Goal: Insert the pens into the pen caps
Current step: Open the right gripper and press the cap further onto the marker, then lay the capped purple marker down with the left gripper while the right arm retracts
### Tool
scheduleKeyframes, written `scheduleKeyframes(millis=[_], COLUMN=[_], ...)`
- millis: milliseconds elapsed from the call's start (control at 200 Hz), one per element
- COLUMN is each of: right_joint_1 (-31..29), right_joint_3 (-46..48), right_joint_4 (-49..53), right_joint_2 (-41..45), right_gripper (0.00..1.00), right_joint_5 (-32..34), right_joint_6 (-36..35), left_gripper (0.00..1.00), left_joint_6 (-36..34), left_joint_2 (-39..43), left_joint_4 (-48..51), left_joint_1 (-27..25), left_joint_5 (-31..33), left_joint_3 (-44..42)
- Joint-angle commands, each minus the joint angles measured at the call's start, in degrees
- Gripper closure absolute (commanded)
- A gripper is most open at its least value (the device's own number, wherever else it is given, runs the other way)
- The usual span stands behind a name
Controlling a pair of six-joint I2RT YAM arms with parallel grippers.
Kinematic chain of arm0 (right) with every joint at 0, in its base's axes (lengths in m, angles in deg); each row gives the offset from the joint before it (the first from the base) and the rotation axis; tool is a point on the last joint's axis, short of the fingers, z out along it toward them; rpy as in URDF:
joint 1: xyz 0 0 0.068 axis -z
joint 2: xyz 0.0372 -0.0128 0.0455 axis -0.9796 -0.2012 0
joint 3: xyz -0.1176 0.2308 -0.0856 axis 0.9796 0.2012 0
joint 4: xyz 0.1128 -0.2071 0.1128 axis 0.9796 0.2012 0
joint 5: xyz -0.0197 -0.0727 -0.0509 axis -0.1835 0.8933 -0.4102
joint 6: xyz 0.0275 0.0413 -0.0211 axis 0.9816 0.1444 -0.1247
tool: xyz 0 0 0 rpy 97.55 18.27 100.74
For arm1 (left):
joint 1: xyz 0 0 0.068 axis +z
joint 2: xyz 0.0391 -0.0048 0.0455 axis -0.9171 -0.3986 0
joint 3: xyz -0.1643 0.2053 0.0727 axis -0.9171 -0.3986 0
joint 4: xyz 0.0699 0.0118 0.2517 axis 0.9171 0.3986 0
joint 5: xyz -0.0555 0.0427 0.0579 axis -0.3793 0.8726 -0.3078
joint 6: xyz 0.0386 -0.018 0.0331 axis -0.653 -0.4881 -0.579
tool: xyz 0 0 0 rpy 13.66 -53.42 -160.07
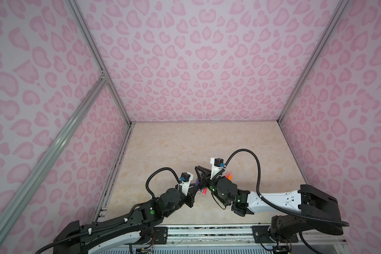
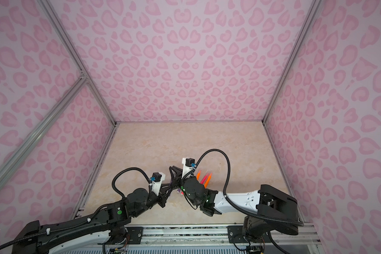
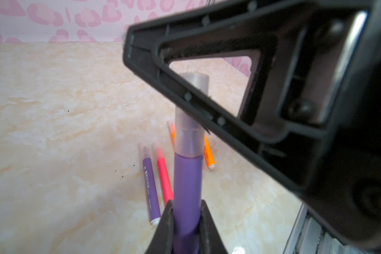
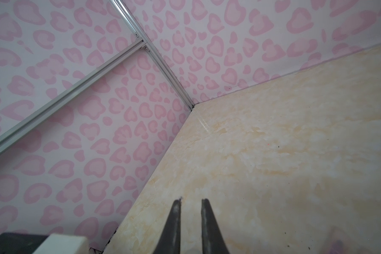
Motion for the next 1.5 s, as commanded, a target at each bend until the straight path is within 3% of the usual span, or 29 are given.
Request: scheduleKeyframes(millis=[0,440,615,760,1075,1130,1210,1290,1495], right_joint_1=[-2.22,-4.57,-4.65,-4.17,-2.91,-2.92,-2.90,-2.54,-1.25], right_joint_3=[1.51,1.34,4.24,8.13,8.39,8.13,7.88,7.67,5.37], right_joint_4=[2.56,-2.65,-12.72,-21.59,-19.84,-17.55,-13.81,-8.73,15.96], right_joint_2=[-1.39,-6.03,-7.15,-6.56,-4.56,-3.30,-0.63,3.24,16.77], right_gripper=[1.00,1.00,1.00,1.00,1.00,0.89,0.63,0.47,0.36], right_joint_5=[-4.51,-5.12,-8.27,-13.29,-15.11,-13.86,-11.15,-8.01,5.99], right_joint_6=[0.73,0.24,-2.52,-4.08,-3.68,-4.23,-5.29,-6.00,-5.84], left_gripper=[0.96,0.96,0.96,0.96,0.96,0.96,0.96,0.97,0.97], left_joint_6=[0.71,4.06,6.57,6.87,5.74,5.31,5.03,5.14,7.44], left_joint_2=[0.82,4.06,4.13,5.28,7.23,6.88,6.22,5.19,-2.17], left_joint_4=[-10.08,-8.78,-9.46,-9.59,-8.01,-7.12,-5.44,-3.86,5.89], left_joint_1=[2.59,13.43,17.77,19.16,19.62,19.66,19.62,19.60,19.55], left_joint_5=[11.49,2.26,-4.96,-7.99,-9.83,-9.81,-10.07,-10.43,-6.78], left_joint_3=[2.71,5.20,5.62,5.42,5.51,5.59,5.79,5.43,5.38])
